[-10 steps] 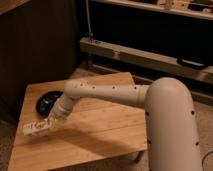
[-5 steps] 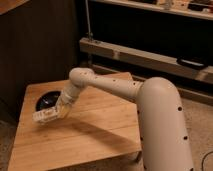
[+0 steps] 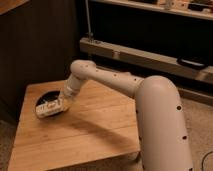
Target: Place the bottle in the ceramic bowl
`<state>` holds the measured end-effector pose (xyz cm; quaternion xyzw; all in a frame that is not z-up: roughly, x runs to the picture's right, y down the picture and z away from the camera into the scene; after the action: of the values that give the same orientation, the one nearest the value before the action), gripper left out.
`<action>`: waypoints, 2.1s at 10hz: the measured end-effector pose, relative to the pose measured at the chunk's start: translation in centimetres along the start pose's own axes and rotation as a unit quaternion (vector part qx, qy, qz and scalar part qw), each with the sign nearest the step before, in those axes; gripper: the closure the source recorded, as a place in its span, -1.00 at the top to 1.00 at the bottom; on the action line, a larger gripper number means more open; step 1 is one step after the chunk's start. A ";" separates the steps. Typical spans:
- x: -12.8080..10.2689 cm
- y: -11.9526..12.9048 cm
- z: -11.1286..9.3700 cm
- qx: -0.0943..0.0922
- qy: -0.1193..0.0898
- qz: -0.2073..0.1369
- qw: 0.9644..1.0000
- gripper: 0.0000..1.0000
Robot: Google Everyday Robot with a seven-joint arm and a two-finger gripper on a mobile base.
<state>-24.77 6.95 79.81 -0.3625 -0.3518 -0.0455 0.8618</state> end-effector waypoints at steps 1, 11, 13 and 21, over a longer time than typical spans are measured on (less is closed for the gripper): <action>0.3 -0.2 0.2 -0.001 0.000 0.006 1.000 -1.00; 0.5 -4.0 3.7 -0.003 -0.012 0.024 1.000 -1.00; 0.4 -4.3 4.3 -0.006 -0.009 0.023 1.000 -1.00; 1.7 -3.9 4.2 0.011 0.002 0.029 1.000 -0.36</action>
<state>-27.22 7.13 85.27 -0.3630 -0.3400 -0.0176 0.8674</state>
